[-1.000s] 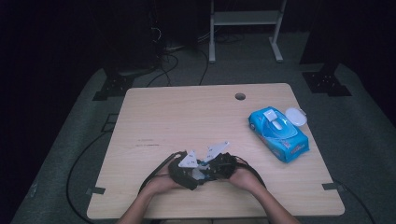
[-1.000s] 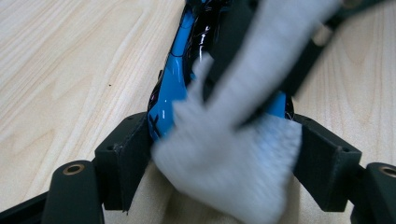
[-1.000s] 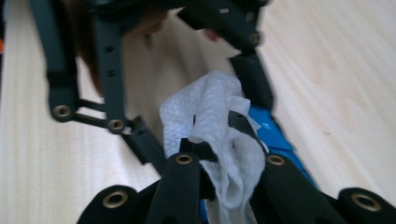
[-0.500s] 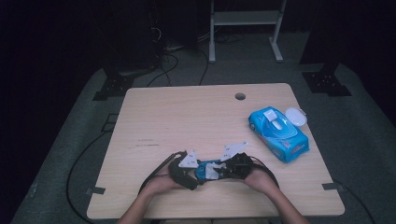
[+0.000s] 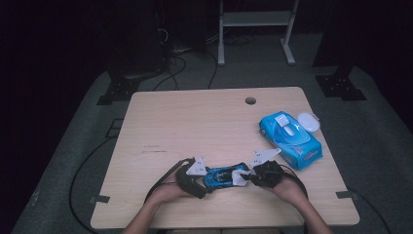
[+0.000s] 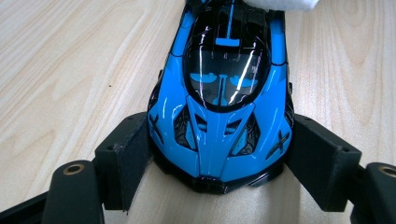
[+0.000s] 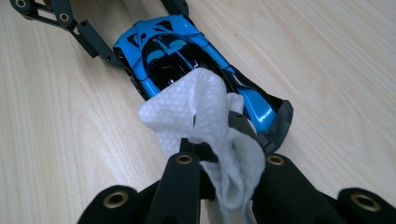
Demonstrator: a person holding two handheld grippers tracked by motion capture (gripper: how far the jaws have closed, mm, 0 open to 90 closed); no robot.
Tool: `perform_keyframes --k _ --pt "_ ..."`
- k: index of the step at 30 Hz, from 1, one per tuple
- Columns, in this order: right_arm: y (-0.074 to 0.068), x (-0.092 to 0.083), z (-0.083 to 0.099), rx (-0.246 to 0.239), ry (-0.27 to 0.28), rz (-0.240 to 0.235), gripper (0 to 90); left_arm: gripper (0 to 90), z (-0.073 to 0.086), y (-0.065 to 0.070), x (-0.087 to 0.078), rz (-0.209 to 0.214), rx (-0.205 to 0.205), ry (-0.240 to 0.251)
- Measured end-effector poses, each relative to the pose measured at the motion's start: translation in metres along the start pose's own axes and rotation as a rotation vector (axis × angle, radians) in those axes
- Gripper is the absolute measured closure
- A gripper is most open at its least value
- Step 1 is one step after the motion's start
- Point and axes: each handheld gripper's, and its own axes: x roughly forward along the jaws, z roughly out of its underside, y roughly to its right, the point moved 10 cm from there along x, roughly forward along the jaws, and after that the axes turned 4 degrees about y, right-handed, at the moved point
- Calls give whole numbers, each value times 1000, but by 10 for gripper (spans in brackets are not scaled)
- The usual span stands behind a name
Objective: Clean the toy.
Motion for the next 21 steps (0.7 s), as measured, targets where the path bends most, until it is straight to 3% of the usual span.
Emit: perform_keyframes --k 3,14,18,21 --pt "-2 -1 0 -21 -3 14 828 250 0 0 0 1 0 0" --pt "-7 6 -5 -29 -1 0 827 250 0 0 0 2 -4 0" --pt "2 -2 -2 -11 15 24 827 249 1 0 0 4 -4 1" --pt "2 -6 -3 14 37 10 828 250 0 0 0 5 -4 2"
